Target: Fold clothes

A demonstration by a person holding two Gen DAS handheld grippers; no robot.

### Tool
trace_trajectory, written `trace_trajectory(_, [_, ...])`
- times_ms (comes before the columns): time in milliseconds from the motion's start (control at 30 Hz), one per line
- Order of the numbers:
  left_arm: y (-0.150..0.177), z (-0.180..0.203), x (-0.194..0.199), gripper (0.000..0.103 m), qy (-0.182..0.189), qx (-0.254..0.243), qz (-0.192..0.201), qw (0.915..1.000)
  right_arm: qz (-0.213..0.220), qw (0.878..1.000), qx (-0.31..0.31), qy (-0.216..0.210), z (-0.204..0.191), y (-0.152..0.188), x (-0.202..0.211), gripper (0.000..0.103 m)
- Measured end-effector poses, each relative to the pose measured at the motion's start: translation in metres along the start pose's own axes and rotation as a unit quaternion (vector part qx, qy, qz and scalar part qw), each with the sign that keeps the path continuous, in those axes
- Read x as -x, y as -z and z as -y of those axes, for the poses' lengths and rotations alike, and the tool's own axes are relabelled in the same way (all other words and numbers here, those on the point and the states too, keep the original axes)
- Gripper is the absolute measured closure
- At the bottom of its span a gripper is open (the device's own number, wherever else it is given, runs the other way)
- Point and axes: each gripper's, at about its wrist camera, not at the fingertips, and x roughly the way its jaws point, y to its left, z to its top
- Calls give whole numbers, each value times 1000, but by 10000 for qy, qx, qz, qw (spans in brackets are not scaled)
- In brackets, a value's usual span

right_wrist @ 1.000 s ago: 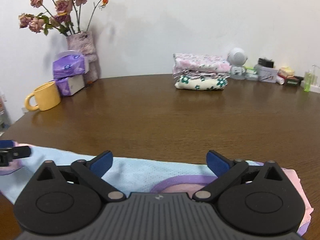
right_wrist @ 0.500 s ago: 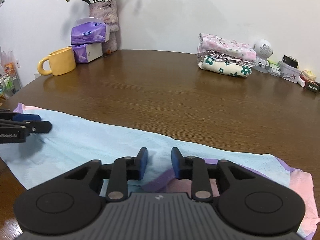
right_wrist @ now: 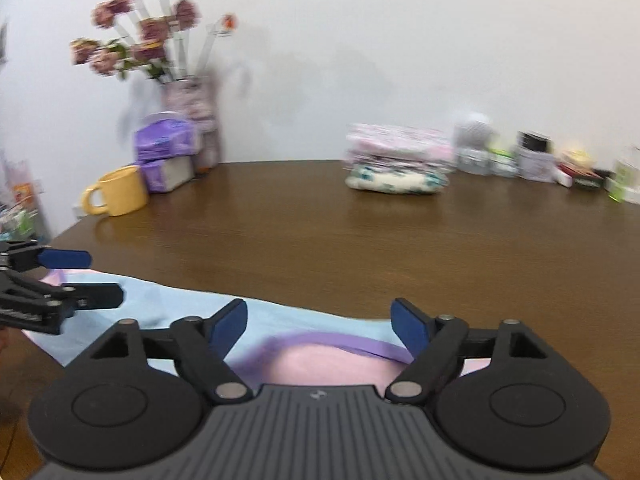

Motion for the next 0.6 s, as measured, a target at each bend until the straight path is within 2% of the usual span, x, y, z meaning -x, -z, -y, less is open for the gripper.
trace_trajectory(200, [-13, 52, -32, 16, 719, -380, -159, 9966, -132, 9960, -750, 465, 67, 18, 22, 18])
trace_trajectory(267, [-16, 72, -41, 29, 855, -430, -217, 9952, -164, 9929, -1044, 550, 86, 28, 30, 18])
trace_trajectory(467, [-17, 122, -62, 51, 1465, -423, -316, 9878, -162, 9844, -1689, 465, 121, 52, 39, 22])
trace_trajectory(600, [-21, 144, -73, 58, 1706, -508, -332, 9835, -142, 9787, -2022, 329, 133, 60, 34, 28])
